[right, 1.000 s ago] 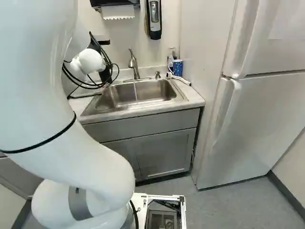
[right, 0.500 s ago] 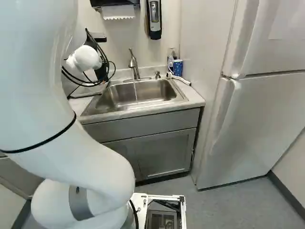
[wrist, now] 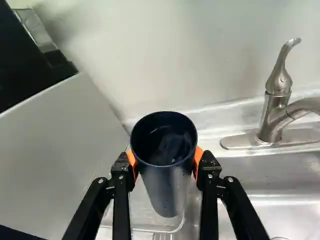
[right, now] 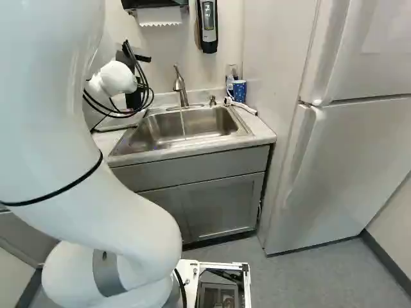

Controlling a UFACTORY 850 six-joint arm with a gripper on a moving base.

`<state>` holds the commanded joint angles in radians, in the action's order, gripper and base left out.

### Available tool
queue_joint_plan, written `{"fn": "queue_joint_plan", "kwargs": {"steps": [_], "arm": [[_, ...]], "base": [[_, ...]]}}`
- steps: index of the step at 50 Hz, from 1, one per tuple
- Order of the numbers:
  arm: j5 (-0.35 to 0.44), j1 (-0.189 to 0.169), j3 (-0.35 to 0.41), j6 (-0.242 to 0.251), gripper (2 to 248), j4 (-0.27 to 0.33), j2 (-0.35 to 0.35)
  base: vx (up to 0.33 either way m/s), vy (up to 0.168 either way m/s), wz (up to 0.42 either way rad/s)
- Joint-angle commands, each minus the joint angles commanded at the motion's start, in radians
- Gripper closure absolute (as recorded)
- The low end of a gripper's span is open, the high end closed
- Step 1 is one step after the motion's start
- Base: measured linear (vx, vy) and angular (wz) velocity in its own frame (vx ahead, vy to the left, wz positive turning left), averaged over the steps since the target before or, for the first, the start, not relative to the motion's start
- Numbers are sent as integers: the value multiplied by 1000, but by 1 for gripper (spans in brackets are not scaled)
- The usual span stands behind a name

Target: Rinse the cup and place it in the tray

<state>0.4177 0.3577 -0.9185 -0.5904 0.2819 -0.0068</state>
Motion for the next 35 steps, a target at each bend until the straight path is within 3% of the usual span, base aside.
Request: {"fn": "queue_joint_plan", "kwargs": {"steps": [35], "arm": [[0, 0, 0, -368, 126, 0, 0]], "base": [[0, 0, 0]]}}
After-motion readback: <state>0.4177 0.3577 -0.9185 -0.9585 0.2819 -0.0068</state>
